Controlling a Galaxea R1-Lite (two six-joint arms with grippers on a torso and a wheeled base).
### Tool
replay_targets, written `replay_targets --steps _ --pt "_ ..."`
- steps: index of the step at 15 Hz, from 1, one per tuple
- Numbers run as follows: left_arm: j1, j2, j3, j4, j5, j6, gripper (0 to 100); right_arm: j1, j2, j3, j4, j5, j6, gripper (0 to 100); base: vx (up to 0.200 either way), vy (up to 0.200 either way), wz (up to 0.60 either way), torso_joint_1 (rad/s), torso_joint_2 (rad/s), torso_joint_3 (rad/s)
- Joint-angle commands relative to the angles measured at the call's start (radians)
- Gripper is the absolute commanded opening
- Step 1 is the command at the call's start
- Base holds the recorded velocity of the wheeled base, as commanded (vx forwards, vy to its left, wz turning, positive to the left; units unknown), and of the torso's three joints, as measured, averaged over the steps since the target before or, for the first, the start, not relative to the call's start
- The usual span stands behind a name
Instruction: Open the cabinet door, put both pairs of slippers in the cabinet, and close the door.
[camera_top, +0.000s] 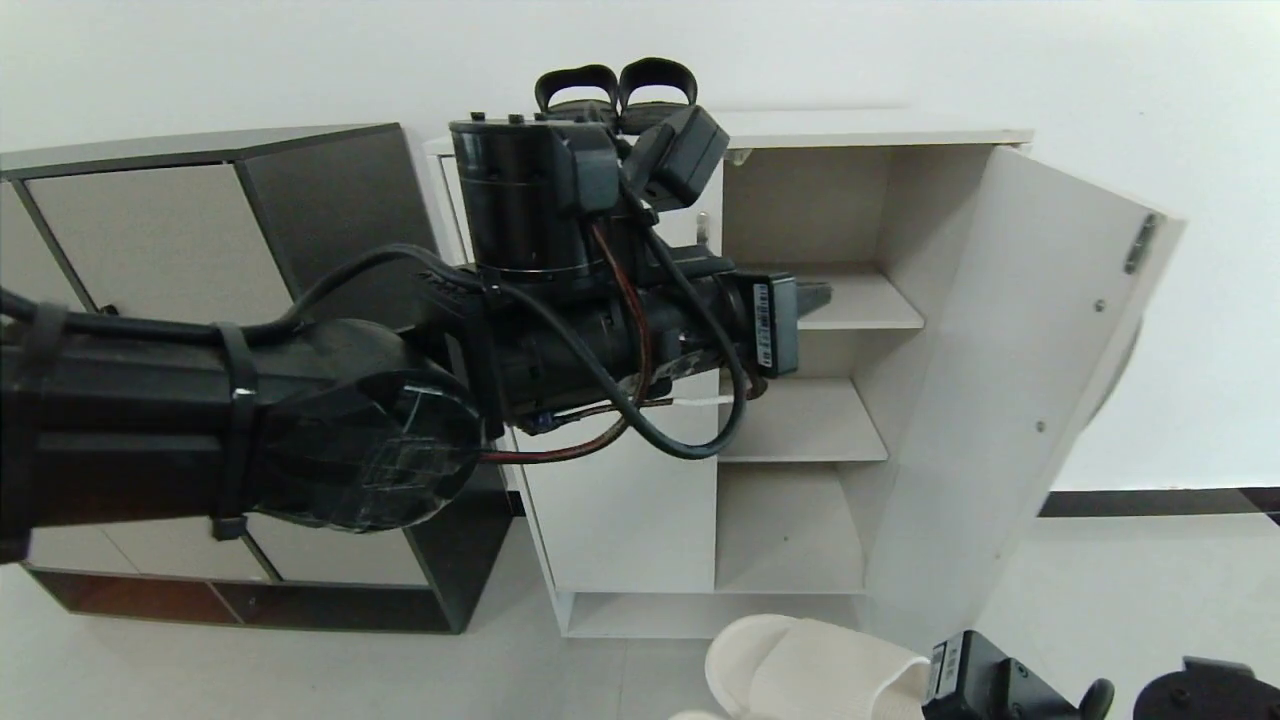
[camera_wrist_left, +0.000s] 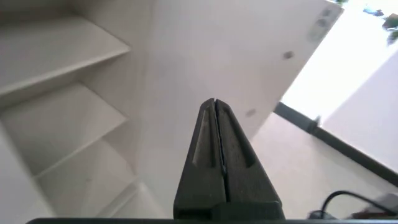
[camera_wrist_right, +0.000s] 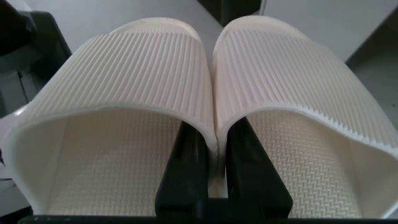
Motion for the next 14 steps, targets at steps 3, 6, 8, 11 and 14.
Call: replay_targets --steps 3,6,8,11,14 --pt "0.14 -0.479 0.29 0.142 0.161 0.027 0 -0.177 0.028 -0.106 0.005 -0.078 0.02 0 0.0 0.0 0.0 0.0 0.0 0.0" --pt "0.25 -0.91 0.541 0.43 0.45 0.109 0 -0.214 0.075 -0.148 0.009 -0.167 0.03 0 0.0 0.0 0.0 0.0 0.0 0.0" --pt "0.424 -1.154 0.704 0.493 0.493 0.157 0 -0.219 0.083 -0.154 0.008 -0.172 0.03 0 0.0 0.0 0.0 0.0 0.0 0.0" --pt "0.591 -1.451 0.957 0.495 0.59 0.16 0 -0.219 0.08 -0.149 0.008 -0.174 0.03 0 0.0 0.0 0.0 0.0 0.0 0.0" --pt "0.734 -1.669 1.187 0.546 0.605 0.163 0 -0.216 0.082 -0.143 0.008 -0.174 0.03 0 0.0 0.0 0.0 0.0 0.0 0.0"
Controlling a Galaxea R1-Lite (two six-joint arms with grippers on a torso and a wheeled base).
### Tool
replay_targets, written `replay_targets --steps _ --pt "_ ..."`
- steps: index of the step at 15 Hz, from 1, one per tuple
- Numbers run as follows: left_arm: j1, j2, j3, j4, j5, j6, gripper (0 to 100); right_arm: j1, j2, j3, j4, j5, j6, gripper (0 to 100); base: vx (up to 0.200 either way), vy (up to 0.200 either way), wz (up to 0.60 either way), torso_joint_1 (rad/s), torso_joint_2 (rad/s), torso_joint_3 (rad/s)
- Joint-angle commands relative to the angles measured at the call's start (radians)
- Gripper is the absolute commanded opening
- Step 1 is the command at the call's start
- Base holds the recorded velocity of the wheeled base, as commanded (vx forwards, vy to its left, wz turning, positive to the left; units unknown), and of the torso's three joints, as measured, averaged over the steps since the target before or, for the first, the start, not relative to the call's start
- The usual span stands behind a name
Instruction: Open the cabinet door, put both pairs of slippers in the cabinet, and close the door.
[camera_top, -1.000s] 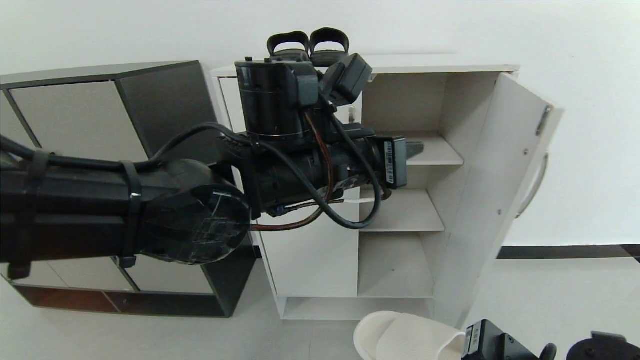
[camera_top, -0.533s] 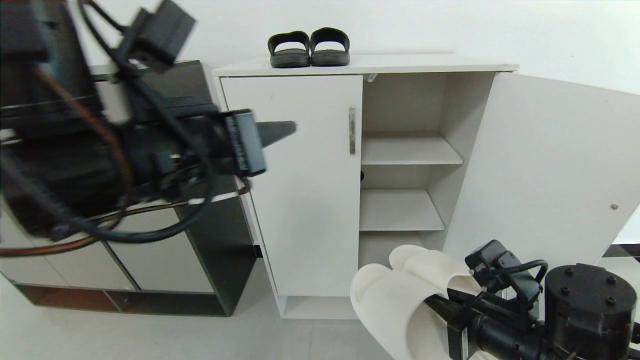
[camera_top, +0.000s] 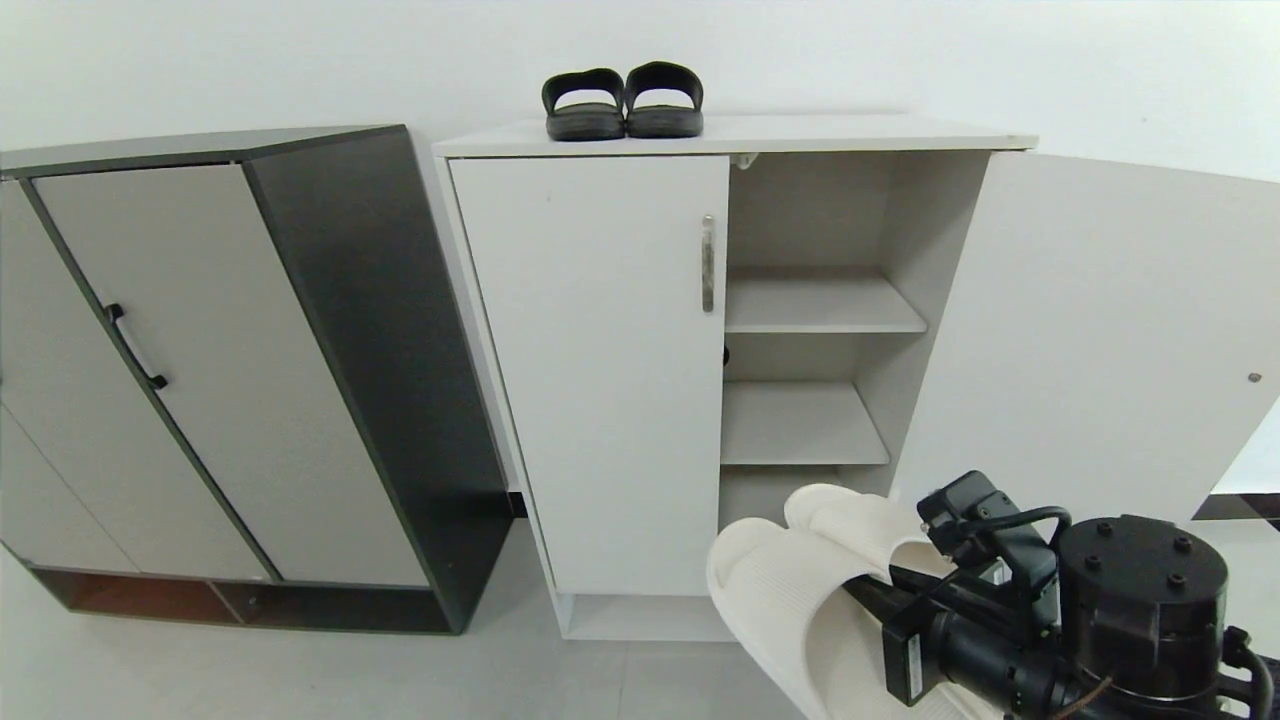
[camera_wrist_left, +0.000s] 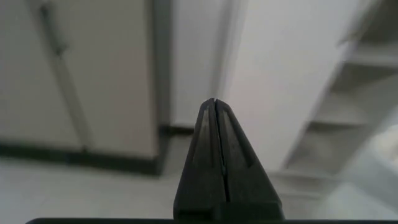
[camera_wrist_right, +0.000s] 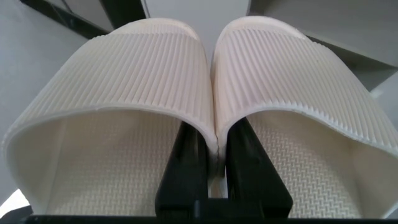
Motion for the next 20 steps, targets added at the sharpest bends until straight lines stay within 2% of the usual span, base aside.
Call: replay_targets --steps 1,2,3,4,5,6,7,8,11,16,20 --pt "0.216 -0.361 0.279 0.062 0.043 0.028 0 0.004 0.003 0.005 0.001 -0.001 0.0 0 0.0 0.0 0.0 0.0 0.0 0.0" --pt "0.198 -0.379 0.322 0.035 0.039 0.037 0 0.004 0.003 0.008 -0.001 0.0 0.0 0 0.0 0.0 0.0 0.0 0.0 0.0" --pt "0.164 -0.419 0.33 0.0 0.0 0.043 0 0.004 0.005 0.01 -0.001 0.0 0.0 0 0.0 0.0 0.0 0.0 0.0 0.0" --pt "0.169 -0.43 0.336 -0.015 -0.158 0.043 0 0.004 0.005 0.011 -0.001 0.0 0.0 0 0.0 0.0 0.0 0.0 0.0 0.0" --pt "0.17 -0.428 0.336 0.02 -0.287 0.049 0 0.006 0.005 0.011 -0.001 0.0 -0.002 0 0.0 0.0 0.0 0.0 0.0 0.0" --pt "0.17 -0.428 0.336 0.028 -0.308 0.069 0 0.012 0.003 0.011 -0.001 0.0 -0.002 0 0.0 0.0 0.0 0.0 0.0 0.0" --pt "0.169 -0.428 0.336 0.025 -0.311 0.089 0 0.02 0.0 0.011 -0.002 0.0 -0.002 0 0.0 0.0 0.0 0.0 0.0 0.0" --pt "0.17 -0.428 0.336 0.025 -0.313 0.091 0 0.024 -0.002 0.01 -0.002 -0.001 -0.002 0 0.0 0.0 0.0 0.0 0.0 0.0" --pt "0.17 -0.43 0.336 0.025 -0.304 0.058 0 0.064 0.002 0.005 -0.001 -0.032 -0.006 0 0.0 0.0 0.0 0.0 0.0 0.0" --pt "0.17 -0.428 0.336 0.025 -0.302 0.066 0 0.087 0.011 -0.019 0.001 -0.034 -0.005 0 0.0 0.0 0.0 0.0 0.0 0.0" --pt "0.17 -0.43 0.336 0.025 -0.302 0.068 0 0.092 0.034 -0.036 0.001 -0.052 -0.003 0 0.0 -0.2 0.0 0.0 0.0 0.0"
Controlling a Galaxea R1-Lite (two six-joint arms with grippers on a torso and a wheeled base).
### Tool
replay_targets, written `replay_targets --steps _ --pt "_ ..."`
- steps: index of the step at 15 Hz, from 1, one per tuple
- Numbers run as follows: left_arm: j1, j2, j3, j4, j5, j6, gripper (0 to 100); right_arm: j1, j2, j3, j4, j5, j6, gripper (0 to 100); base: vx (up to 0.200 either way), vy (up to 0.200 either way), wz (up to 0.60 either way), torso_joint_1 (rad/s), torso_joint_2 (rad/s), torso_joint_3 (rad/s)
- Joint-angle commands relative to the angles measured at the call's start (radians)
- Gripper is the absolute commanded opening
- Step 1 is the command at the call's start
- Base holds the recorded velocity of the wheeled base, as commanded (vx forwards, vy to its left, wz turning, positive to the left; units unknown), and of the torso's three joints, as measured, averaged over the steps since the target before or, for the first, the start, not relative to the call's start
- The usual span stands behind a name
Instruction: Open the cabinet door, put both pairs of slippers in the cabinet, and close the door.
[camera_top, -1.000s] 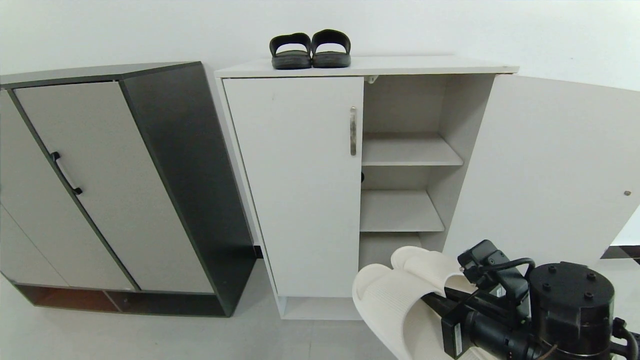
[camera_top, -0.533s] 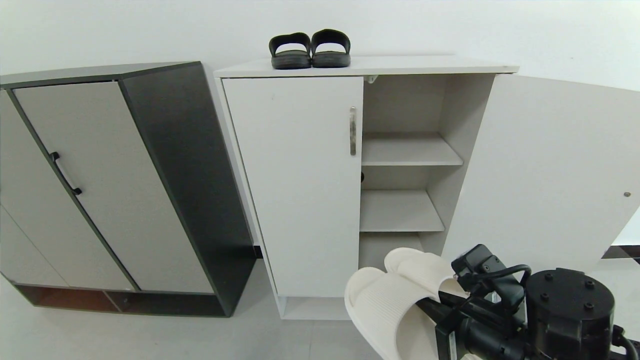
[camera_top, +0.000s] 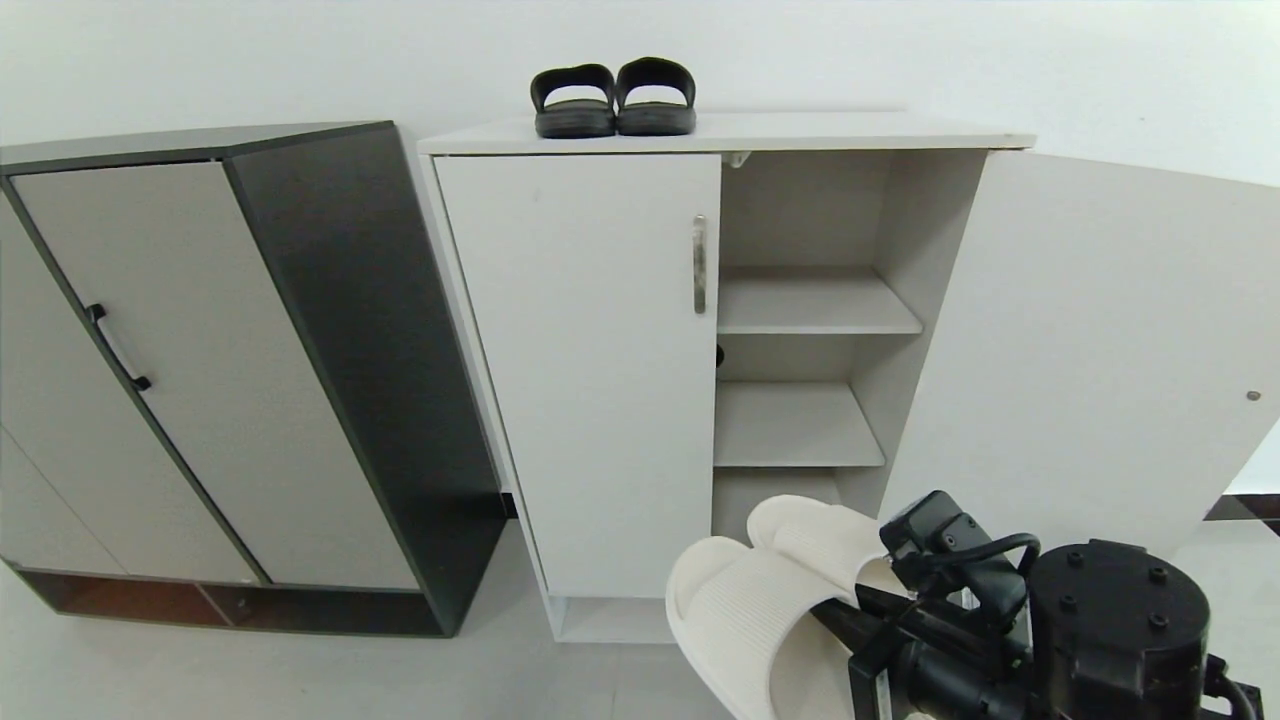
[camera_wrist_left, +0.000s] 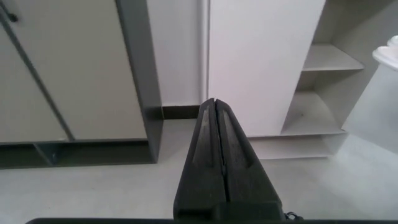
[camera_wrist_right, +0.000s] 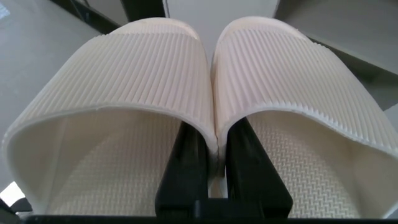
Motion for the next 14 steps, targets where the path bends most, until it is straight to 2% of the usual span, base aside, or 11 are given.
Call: replay_targets --steps 1,4,6,7,8,10,14 --pt "0.001 0.004 0.0 -0.001 0.0 0.0 0 0.002 0.028 -0.02 0.0 -0.025 0.003 0 0.0 -0.2 0.0 0.012 0.0 0.007" --pt "0.001 0.003 0.0 -0.001 0.0 -0.007 0 0.003 0.122 -0.075 0.0 -0.099 0.052 0 0.0 -0.2 0.0 -0.001 0.0 0.004" --pt "0.001 0.003 0.0 -0.001 0.0 -0.006 0 0.0 0.202 -0.142 0.005 -0.147 0.104 0 0.0 0.0 0.0 0.0 0.0 0.0" --pt "0.001 0.003 0.0 -0.001 -0.002 -0.006 0 -0.003 0.286 -0.219 0.006 -0.233 0.119 0 0.0 0.0 0.0 0.0 0.0 0.0" --pt "0.001 0.003 0.0 -0.001 -0.002 -0.006 0 -0.003 0.344 -0.264 0.006 -0.274 0.119 0 0.0 0.0 0.0 0.0 0.0 0.0" --pt "0.001 0.003 0.0 -0.001 0.0 -0.007 0 -0.003 0.412 -0.319 0.009 -0.291 0.118 0 0.0 0.0 0.0 0.0 0.0 0.0" --pt "0.001 0.003 0.0 -0.001 0.0 -0.007 0 -0.029 0.458 -0.442 0.114 -0.335 0.13 0 0.0 0.0 0.0 0.0 0.0 0.0"
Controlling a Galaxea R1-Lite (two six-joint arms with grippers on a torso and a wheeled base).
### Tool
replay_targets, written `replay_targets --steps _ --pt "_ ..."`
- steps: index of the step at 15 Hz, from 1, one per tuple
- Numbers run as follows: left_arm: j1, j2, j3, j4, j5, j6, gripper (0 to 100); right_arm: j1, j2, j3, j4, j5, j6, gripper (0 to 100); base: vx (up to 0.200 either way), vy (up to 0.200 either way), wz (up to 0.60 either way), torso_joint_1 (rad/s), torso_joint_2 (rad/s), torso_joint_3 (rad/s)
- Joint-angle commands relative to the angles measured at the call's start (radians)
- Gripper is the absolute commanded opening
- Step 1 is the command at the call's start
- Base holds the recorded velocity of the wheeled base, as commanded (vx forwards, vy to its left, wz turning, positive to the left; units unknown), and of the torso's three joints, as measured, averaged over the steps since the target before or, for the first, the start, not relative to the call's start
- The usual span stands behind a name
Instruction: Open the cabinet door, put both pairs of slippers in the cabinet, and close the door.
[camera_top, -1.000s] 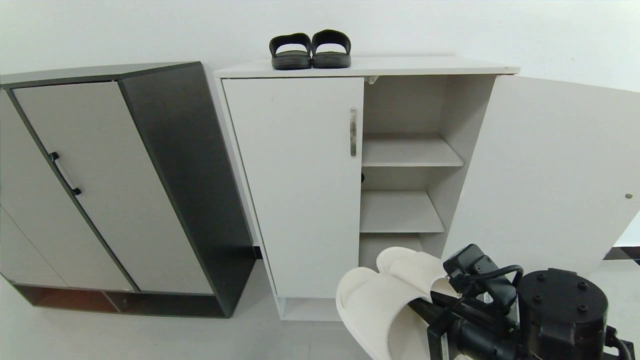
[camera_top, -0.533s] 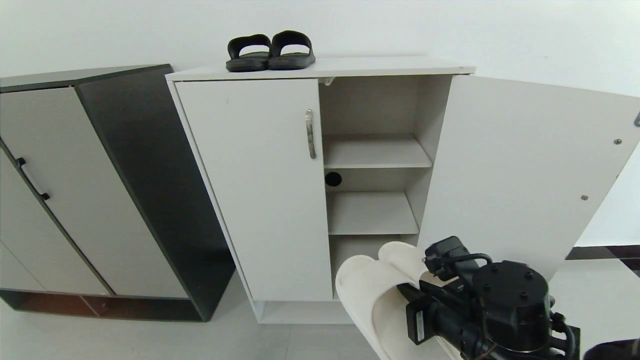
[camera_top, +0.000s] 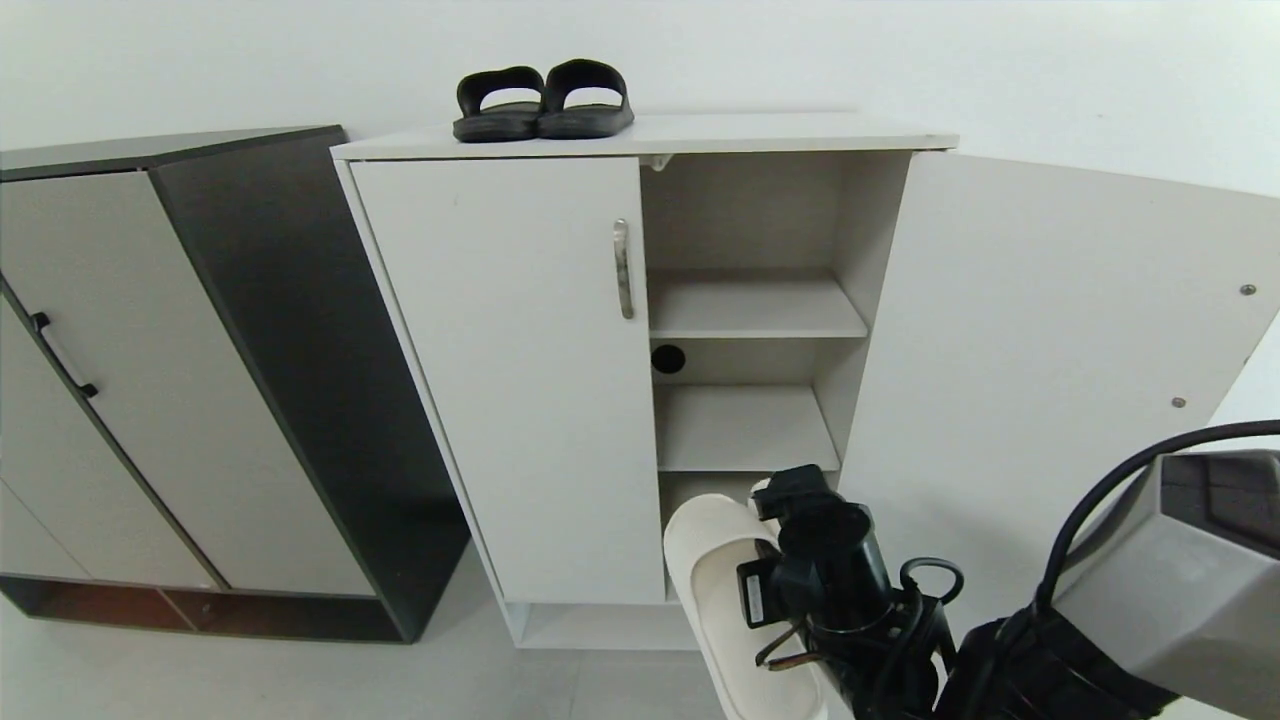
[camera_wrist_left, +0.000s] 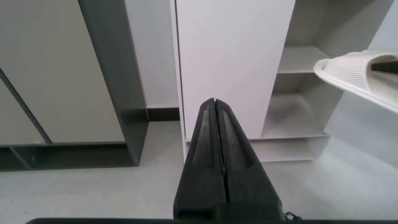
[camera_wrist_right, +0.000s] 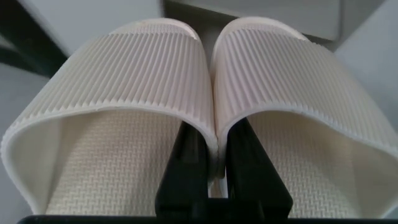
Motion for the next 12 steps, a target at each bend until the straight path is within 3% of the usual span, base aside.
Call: replay_targets --steps 1,9,12 --pt "0.0 0.002 0.0 0.0 0.0 0.0 0 -0.008 0.041 -0.044 0.009 -0.003 0.004 0 0.0 0.0 0.0 0.0 0.0 0.0" --pt "0.0 0.002 0.0 0.0 -0.001 0.0 0 -0.023 0.11 -0.081 0.037 -0.009 0.018 0 0.0 0.0 0.0 0.001 0.0 -0.135" --pt "0.0 0.002 0.0 0.0 -0.001 0.0 0 -0.023 0.112 -0.119 0.023 -0.091 0.024 0 0.0 0.0 0.0 0.002 0.0 -0.198"
